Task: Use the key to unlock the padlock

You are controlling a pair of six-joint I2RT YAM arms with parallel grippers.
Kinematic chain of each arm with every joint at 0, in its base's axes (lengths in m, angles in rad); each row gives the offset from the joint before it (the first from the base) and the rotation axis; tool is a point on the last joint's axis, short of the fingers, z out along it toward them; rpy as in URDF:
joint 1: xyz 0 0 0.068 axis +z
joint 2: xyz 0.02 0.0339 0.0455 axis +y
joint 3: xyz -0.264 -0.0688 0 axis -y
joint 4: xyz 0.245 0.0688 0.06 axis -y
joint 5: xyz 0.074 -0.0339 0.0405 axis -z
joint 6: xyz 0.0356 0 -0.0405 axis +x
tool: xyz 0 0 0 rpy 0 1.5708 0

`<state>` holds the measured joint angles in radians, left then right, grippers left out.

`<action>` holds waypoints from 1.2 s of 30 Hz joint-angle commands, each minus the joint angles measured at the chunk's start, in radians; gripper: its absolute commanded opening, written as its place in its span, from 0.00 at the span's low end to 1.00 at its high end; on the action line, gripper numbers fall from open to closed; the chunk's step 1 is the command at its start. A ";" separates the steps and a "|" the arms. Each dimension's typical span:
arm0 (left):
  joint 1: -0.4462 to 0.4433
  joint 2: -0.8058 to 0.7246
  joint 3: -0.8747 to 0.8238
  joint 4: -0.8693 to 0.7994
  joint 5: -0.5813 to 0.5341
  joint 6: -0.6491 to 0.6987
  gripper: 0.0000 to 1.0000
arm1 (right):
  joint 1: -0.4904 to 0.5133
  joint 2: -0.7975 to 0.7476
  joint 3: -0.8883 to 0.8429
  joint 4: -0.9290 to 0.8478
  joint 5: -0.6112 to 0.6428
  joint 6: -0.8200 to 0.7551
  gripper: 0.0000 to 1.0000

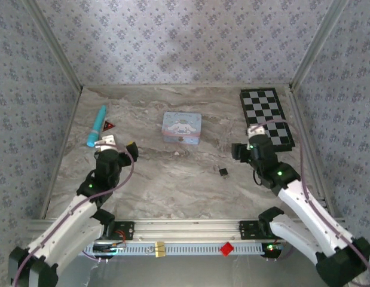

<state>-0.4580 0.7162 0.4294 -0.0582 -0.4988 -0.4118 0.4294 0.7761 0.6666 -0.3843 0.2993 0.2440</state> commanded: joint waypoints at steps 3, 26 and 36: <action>0.010 0.101 0.002 0.183 -0.282 0.058 1.00 | -0.086 -0.130 -0.190 0.260 0.051 0.041 0.94; 0.298 0.482 -0.182 0.810 -0.080 0.389 1.00 | -0.262 0.332 -0.337 0.811 0.234 -0.195 0.99; 0.310 0.776 -0.218 1.243 0.125 0.471 1.00 | -0.250 0.467 -0.364 1.038 0.148 -0.291 0.99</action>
<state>-0.1574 1.4071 0.2131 0.9852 -0.4728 0.0219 0.1730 1.2385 0.3099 0.5522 0.4717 -0.0025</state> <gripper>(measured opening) 0.999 0.990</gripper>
